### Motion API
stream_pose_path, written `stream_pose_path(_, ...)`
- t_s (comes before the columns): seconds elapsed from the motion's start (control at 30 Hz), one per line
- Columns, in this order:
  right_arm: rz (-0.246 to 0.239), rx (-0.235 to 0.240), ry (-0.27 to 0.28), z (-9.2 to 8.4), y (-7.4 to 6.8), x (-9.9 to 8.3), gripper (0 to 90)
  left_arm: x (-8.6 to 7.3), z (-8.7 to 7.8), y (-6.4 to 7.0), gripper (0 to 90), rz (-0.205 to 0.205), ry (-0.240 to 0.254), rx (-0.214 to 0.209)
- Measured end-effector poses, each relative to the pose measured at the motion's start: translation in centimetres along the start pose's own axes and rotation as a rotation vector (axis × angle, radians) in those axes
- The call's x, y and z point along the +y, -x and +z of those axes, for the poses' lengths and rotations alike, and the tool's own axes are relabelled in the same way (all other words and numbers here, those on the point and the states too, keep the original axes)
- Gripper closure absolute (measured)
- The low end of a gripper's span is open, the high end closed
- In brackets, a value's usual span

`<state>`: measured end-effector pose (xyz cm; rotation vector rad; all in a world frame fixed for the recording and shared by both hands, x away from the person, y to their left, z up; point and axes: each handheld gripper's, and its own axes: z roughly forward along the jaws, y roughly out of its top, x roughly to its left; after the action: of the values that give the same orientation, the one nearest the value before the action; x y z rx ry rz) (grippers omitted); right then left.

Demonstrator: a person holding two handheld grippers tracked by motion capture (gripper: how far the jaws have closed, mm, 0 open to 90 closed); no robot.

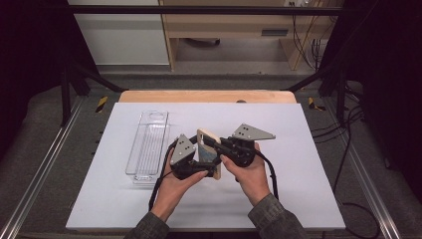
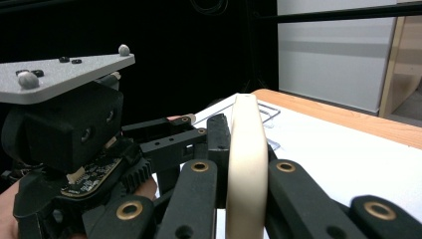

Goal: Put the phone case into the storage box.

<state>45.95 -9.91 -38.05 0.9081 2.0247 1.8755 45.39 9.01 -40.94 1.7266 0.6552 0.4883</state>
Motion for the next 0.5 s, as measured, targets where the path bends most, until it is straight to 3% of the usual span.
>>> stream_pose_path(0.3,-0.032,-0.015,0.003,-0.04,-0.12,-0.11,85.8,0.11,-0.09,0.11,8.1,-0.008,-0.008,0.009)
stream_pose_path(0.5,-0.022,0.008,-0.003,0.01,-0.09,-0.11,84.8,0.22,-0.38,0.16,9.5,0.031,-0.015,0.036)
